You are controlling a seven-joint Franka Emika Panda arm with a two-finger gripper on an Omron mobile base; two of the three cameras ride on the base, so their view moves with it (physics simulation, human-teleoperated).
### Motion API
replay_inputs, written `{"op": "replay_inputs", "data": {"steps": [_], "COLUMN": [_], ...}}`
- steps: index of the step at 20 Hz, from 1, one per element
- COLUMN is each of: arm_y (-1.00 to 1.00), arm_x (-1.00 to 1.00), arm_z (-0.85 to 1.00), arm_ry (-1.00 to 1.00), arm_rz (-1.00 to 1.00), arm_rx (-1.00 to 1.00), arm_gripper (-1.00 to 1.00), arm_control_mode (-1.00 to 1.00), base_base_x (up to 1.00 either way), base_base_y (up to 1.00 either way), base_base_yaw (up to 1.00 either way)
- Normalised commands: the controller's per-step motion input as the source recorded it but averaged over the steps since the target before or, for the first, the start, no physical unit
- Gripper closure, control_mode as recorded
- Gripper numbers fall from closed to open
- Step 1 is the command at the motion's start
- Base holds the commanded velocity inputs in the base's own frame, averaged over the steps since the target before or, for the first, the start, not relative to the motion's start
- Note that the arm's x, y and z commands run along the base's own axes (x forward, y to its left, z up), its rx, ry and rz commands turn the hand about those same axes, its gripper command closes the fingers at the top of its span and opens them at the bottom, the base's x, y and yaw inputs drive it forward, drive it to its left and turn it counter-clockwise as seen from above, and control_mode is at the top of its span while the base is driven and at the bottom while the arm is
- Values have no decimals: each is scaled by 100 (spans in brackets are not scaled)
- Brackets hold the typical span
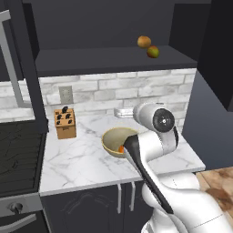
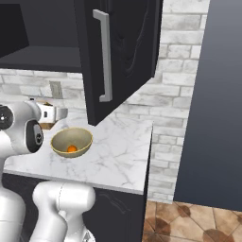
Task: Open the cabinet. Pick the tangerine and mango from the cabinet and place them into the bowl. Then close the cabinet.
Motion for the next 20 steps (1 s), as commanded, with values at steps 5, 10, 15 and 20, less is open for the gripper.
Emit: {"op": "replay_inputs", "data": {"steps": [5,10,15,20], "arm_y": [0,0,-1,-5], "arm_x": [-7,-1,-1,0], "arm_z": [79,76,59,36], "arm_ry": [-5,0,12,22], "arm_rz": [-5,-8,-10,-9], "arm_rx": [0,0,0,0], "arm_gripper": [-100,-100,-100,-100], "arm_control_mode": [-100,-100,-100,-100], "base_base_x": [0,0,0,0], "base_base_y": [0,0,0,0], "base_base_yaw": [0,0,0,0]}}
